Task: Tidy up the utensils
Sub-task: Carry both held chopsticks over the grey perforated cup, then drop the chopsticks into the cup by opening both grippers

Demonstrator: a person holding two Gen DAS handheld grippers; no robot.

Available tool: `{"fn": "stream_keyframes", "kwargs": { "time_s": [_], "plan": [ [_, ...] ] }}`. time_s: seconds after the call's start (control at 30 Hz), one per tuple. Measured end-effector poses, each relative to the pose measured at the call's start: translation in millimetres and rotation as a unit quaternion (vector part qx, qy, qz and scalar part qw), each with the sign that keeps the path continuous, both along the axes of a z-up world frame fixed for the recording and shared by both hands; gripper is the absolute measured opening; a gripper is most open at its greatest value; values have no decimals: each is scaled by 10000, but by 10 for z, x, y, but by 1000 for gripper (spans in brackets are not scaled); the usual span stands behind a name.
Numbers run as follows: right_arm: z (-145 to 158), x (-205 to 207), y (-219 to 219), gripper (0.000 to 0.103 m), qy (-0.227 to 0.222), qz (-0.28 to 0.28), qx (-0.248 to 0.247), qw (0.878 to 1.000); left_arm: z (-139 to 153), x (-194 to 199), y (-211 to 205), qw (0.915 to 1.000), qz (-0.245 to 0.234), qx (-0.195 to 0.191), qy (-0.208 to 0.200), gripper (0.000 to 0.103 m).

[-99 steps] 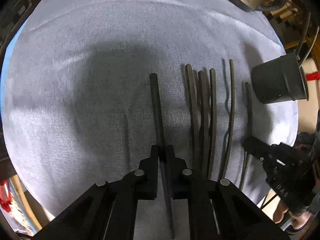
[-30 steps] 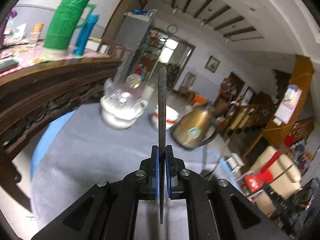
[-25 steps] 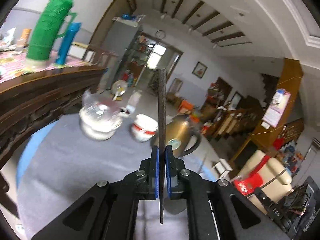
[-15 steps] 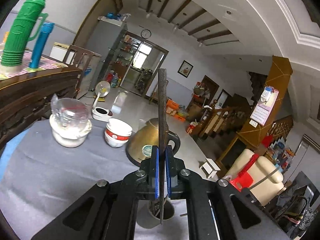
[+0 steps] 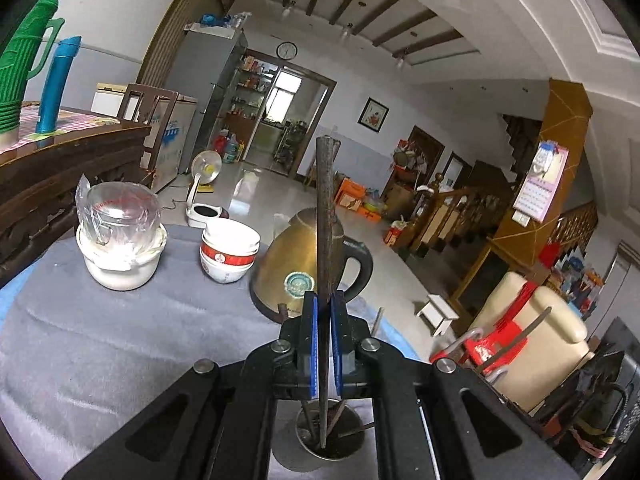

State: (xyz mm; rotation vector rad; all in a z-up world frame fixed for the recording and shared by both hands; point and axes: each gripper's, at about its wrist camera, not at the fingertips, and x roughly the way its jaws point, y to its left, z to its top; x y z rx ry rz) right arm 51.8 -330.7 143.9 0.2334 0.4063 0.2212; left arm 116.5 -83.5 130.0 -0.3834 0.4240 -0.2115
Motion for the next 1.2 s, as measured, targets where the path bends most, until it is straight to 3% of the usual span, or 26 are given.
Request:
{"fn": "stream_keyframes", "kwargs": {
  "time_s": [0.43, 0.83, 0.9, 0.93, 0.97, 1.03, 1.07, 1.1, 1.13, 1.17, 1.2],
  "plan": [
    [-282, 247, 64, 7, 295, -54, -93, 9995, -307, 190, -187, 9989, 20, 419, 208, 6],
    [-552, 414, 119, 7, 865, 199, 37, 9960, -462, 237, -312, 9963, -190, 664, 503, 6],
    [-585, 424, 113, 8, 969, 220, 65, 9950, -459, 230, -297, 9958, -153, 712, 554, 11],
    [-590, 425, 99, 8, 1017, 210, 84, 9946, -445, 211, -277, 9958, -166, 687, 584, 19],
    [-590, 424, 88, 8, 1067, 176, 75, 9941, -432, 186, -279, 9957, -167, 684, 608, 35],
    [-576, 423, 72, 17, 1133, 118, 45, 9935, -362, 102, -224, 9963, -70, 666, 540, 51],
    [-555, 402, 51, 22, 1149, 84, 45, 9933, -331, 58, -203, 9967, -9, 669, 459, 54],
    [-527, 372, 36, 39, 1124, 61, 70, 9936, -289, 1, -173, 9969, 45, 677, 387, 55],
    [-490, 333, 10, 65, 1065, 25, 114, 9942, -250, -49, -137, 9971, 59, 670, 361, 58],
    [-449, 277, -19, 73, 962, -36, 172, 9952, -224, -76, -105, 9972, 65, 651, 351, 59],
    [-405, 222, -34, 74, 866, -96, 184, 9960, -180, -144, -50, 9976, 97, 613, 317, 60]
  ]
}}
